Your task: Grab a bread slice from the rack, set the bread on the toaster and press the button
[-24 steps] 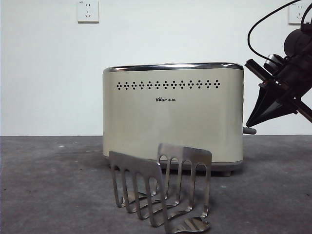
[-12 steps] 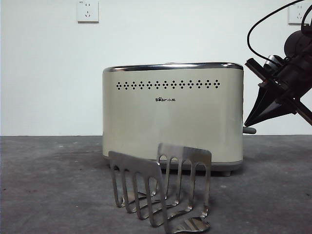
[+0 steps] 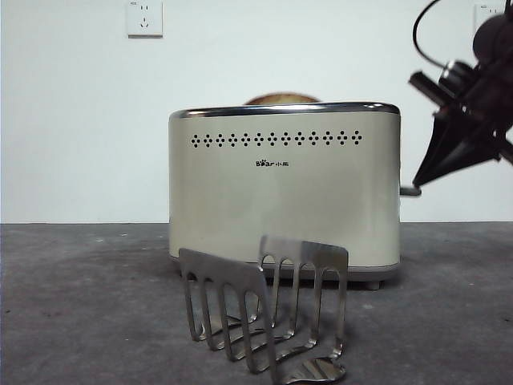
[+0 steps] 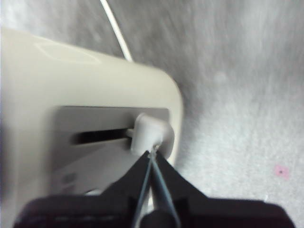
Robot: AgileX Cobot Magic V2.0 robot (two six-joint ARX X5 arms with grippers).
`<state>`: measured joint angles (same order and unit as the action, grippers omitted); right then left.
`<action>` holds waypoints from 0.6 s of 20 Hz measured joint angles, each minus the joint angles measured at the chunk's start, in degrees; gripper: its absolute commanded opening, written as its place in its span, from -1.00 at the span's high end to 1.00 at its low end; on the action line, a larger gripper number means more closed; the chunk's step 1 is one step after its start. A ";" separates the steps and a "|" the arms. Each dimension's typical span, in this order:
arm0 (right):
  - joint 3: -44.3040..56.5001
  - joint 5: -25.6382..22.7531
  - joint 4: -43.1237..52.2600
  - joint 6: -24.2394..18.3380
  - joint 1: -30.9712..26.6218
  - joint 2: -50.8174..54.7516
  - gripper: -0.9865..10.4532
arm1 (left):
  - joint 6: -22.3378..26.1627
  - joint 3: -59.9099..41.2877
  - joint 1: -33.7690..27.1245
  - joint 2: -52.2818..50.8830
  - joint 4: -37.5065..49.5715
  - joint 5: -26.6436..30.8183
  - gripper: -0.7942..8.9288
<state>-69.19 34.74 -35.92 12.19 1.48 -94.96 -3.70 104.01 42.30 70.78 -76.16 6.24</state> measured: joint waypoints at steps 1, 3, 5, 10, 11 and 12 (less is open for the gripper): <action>0.00 -0.09 0.00 0.00 0.00 1.53 0.84 | 0.00 0.00 0.00 0.00 0.00 0.00 0.85; 0.00 -0.22 -0.04 0.00 0.00 4.04 0.84 | -0.02 0.00 0.00 0.00 0.00 0.00 0.85; 0.00 -0.26 -0.57 0.00 0.00 6.62 0.84 | -0.02 0.00 0.00 0.00 0.00 0.00 0.85; 0.02 -0.26 -4.09 0.00 0.00 15.47 0.84 | -0.02 0.00 0.00 0.00 0.00 0.00 0.85; 0.02 -0.26 -5.01 -0.02 0.00 17.59 0.84 | -0.02 0.00 0.00 0.00 0.00 0.00 0.85; 0.02 -0.26 -6.12 -0.02 0.00 19.85 0.84 | -0.02 0.00 0.00 0.00 0.00 0.00 0.85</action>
<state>-69.17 34.48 -42.04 12.16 1.48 -75.11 -3.73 104.01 42.30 70.78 -76.16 6.24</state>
